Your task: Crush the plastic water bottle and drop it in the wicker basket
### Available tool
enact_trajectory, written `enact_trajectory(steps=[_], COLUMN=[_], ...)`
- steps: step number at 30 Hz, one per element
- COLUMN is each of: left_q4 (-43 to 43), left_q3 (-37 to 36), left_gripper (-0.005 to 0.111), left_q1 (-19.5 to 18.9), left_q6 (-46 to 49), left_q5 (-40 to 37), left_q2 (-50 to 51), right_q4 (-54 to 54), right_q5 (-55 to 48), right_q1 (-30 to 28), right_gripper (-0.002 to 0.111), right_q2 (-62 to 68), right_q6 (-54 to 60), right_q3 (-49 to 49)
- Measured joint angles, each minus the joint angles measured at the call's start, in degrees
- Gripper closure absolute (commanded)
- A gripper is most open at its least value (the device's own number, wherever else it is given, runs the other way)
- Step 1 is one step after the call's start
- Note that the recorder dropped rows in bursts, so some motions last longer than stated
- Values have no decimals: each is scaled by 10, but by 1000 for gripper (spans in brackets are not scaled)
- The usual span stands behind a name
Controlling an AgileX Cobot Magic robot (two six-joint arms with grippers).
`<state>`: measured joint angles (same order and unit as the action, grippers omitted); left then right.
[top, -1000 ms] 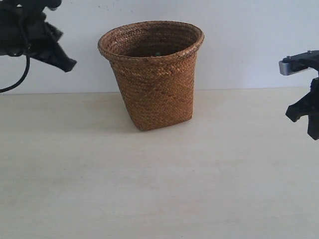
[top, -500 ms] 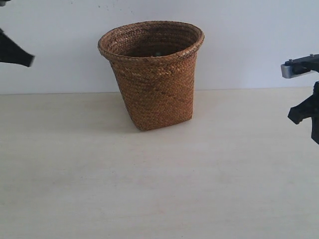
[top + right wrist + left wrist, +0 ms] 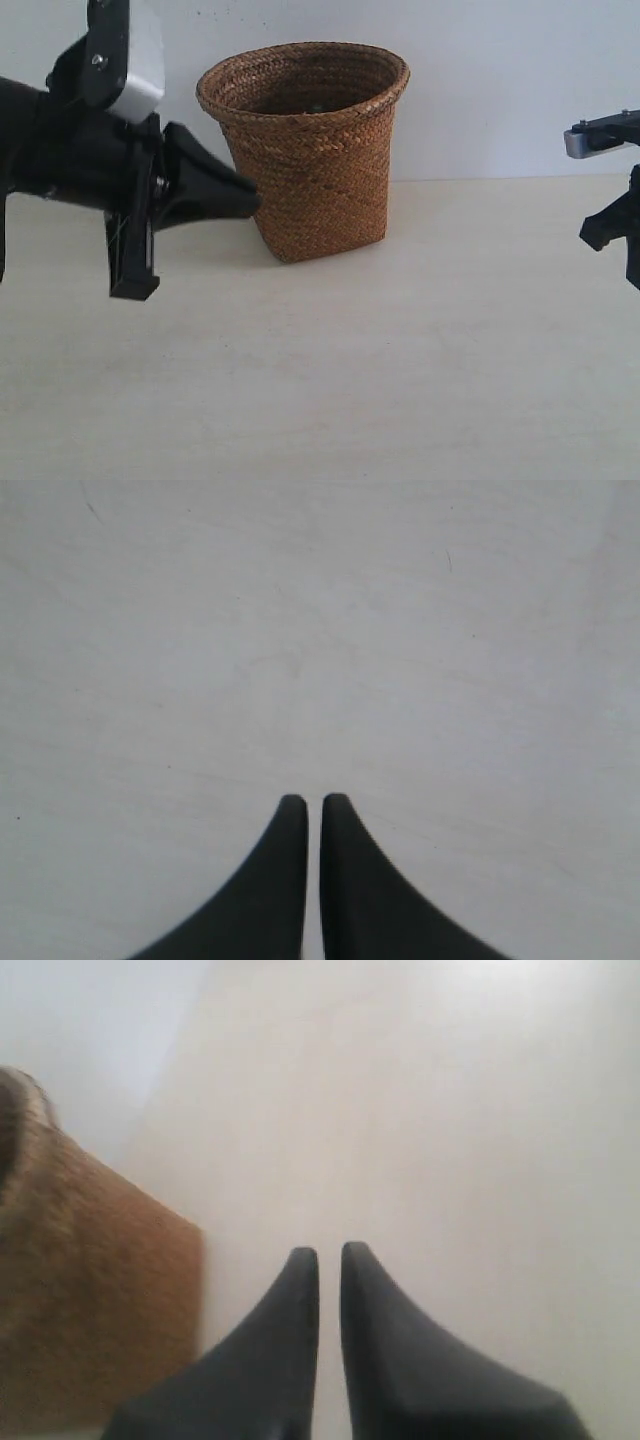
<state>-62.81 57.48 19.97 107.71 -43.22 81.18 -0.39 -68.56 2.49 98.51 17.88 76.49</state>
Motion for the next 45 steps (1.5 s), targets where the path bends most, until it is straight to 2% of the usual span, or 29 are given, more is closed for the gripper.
enact_trajectory(steps=[9,14,17,21,36,40,45], left_q4=[429,537,552,552,552,550,541], left_q3=[0,-4,-18,-62,-256,-294,-342], left_gripper=[102,102,102,102,102,102,102], left_q1=[-19,-50,-72,-86,-86,-86,-86], left_q6=[-572,-754,-794,-828,-907,-957,-976], left_q5=[-38,-61,-56,3,216,246,266], left_q2=[-6,-39,-78,-155,-445,-504,-580], right_q4=[-4,-5,-6,-6,-2,22,53], right_q5=[-4,13,57,141,431,489,544], right_q1=[0,0,0,0,0,-1,-1], right_gripper=[108,108,108,108,108,108,108], right_q2=[-9,-60,-120,-219,-547,-618,-721], right_q6=[-21,-38,-39,-43,-72,-75,-83], right_q3=[0,-8,-40,-102,-350,-412,-476])
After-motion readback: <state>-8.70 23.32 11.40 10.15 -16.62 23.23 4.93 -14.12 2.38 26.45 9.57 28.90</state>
